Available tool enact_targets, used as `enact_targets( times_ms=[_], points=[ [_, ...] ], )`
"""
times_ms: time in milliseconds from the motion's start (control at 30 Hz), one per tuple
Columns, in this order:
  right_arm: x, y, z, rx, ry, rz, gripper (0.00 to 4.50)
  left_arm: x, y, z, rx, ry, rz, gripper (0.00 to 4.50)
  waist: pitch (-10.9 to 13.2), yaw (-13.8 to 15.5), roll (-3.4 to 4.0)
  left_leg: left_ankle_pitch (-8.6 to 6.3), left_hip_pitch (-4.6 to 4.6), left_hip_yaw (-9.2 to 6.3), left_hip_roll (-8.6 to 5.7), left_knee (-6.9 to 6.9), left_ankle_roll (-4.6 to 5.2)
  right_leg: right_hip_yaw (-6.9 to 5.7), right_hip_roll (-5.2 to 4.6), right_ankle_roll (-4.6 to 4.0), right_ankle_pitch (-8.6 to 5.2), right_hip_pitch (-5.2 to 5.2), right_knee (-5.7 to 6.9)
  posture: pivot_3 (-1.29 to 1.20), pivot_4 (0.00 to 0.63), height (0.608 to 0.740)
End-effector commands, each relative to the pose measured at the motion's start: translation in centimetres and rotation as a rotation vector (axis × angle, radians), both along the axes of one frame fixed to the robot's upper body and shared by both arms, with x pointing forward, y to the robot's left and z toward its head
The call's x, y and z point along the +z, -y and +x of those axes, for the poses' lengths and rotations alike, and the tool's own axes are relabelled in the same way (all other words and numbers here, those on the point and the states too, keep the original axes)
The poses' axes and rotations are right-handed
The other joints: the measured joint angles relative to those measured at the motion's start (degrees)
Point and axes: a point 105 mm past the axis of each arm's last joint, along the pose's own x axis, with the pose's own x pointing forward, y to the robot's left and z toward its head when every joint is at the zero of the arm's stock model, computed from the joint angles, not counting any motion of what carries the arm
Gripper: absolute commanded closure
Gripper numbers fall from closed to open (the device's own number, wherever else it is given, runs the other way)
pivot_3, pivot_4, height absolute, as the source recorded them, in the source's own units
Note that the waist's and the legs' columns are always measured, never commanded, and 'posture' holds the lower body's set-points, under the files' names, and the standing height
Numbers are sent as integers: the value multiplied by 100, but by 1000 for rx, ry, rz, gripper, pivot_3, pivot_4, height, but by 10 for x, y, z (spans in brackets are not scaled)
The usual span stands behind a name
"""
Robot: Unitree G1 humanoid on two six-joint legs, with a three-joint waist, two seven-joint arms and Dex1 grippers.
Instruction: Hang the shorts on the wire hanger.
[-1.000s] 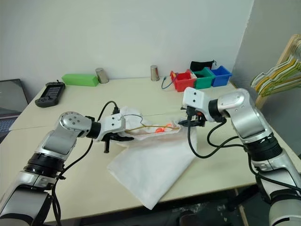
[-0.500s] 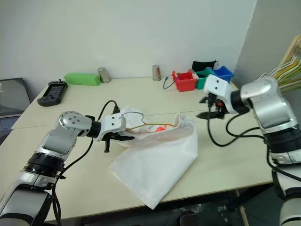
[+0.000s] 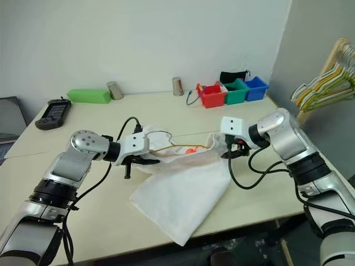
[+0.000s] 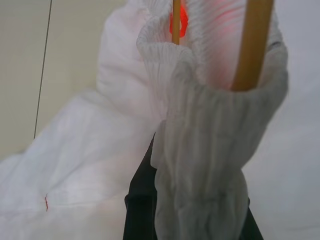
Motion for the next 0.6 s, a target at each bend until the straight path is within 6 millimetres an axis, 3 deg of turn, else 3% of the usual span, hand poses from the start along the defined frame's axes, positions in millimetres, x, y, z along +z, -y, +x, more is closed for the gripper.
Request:
enact_targets(
  times_ms=[33,267,367,600],
  points=[
    [7,-8,5,44,56,-25,1455,17,1,0,-3,57,-28,4500,0,23,0,0,0,-1,0,0,0,0,-4,1,-1,1,0,-129,0,740],
    [9,-22,4,111,58,-23,1455,17,-4,-1,23,58,-28,4500,0,126,0,0,1,-1,-3,2,0,1,-8,3,-1,2,2,-106,0,740],
    [8,-24,3,135,63,-35,1970,17,-4,-1,29,60,-29,4500,0,144,0,0,1,-2,-4,2,0,1,-8,3,-1,3,1,-102,0,740],
    [4,-23,8,168,129,-121,3675,17,-5,0,41,62,-18,4500,0,146,0,0,1,-1,-7,2,0,1,-9,2,-1,3,2,-101,0,740]
  ],
)
